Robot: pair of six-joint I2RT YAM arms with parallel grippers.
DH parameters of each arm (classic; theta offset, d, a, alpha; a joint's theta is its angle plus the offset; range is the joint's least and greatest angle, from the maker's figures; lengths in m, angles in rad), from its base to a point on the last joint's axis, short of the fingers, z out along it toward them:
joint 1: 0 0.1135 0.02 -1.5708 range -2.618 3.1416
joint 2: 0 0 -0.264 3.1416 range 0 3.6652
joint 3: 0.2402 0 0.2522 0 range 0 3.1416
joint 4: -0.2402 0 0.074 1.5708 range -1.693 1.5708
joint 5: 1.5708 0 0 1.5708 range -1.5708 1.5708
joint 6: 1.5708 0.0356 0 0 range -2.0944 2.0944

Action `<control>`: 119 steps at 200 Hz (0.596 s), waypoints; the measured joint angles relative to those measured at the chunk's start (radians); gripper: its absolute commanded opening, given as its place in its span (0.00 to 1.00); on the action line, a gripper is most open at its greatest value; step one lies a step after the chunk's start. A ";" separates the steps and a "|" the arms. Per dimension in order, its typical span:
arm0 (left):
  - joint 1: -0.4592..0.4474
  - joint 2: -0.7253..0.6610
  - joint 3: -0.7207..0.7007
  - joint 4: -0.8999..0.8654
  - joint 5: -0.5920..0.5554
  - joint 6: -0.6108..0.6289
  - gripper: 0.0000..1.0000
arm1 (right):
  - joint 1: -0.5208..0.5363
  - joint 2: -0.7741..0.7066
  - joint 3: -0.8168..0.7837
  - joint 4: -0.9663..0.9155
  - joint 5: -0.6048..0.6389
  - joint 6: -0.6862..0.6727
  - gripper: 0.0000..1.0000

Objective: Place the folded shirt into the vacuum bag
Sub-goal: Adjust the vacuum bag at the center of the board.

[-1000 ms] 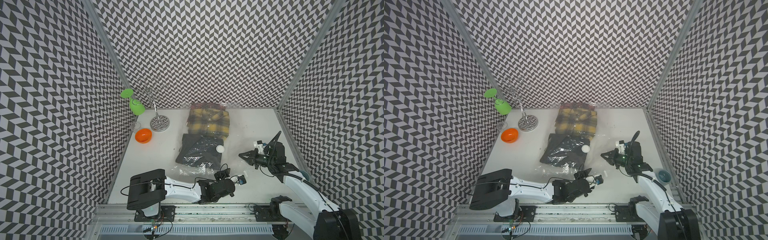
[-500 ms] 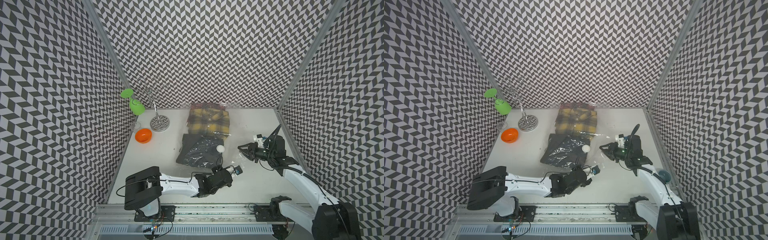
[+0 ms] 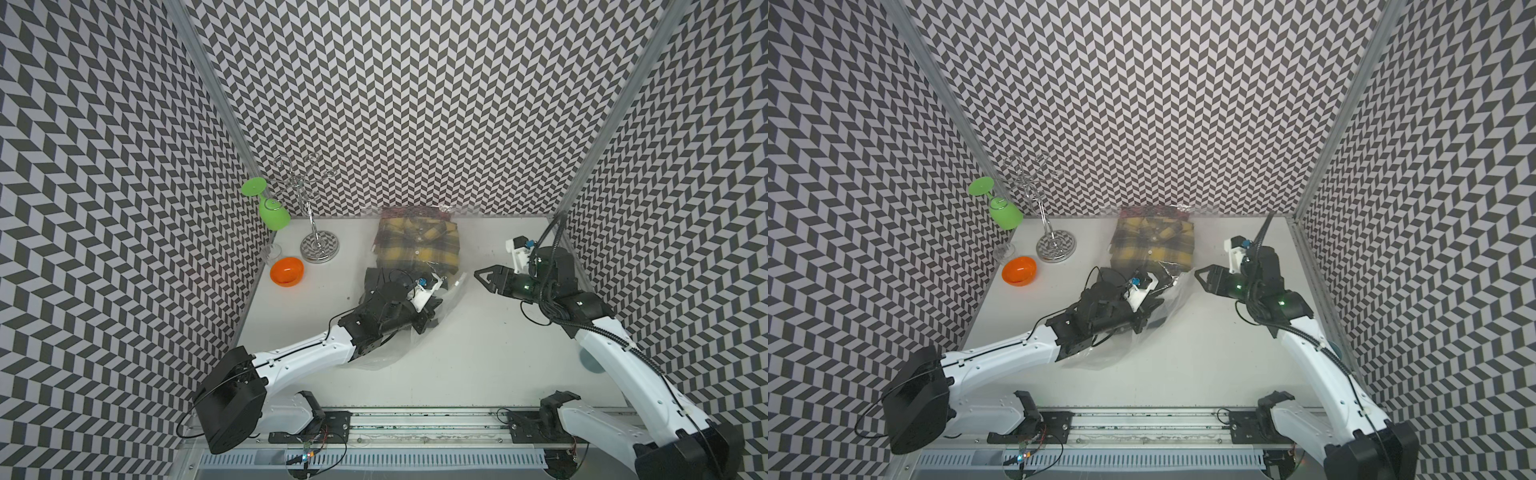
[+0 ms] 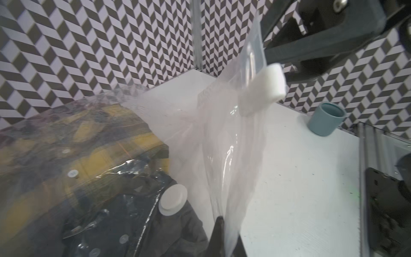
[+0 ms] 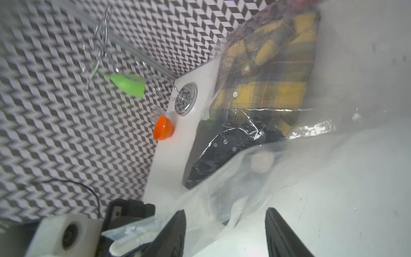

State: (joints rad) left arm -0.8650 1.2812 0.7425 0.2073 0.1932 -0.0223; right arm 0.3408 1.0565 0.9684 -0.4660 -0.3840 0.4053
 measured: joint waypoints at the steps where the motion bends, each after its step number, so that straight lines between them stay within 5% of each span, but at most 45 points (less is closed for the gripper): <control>1: 0.002 -0.002 -0.001 0.001 0.006 -0.001 0.00 | 0.004 0.000 0.002 -0.001 0.005 -0.006 0.57; 35: 0.053 -0.026 -0.023 0.004 0.121 -0.019 0.00 | 0.150 -0.039 0.005 0.002 0.192 -0.319 0.55; 119: 0.163 -0.027 -0.010 -0.085 0.286 0.050 0.00 | 0.182 -0.114 0.101 -0.169 0.282 -0.804 0.51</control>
State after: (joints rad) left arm -0.7021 1.2541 0.7326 0.1226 0.4797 0.0280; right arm 0.5228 0.9428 1.0691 -0.6353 -0.1024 -0.3988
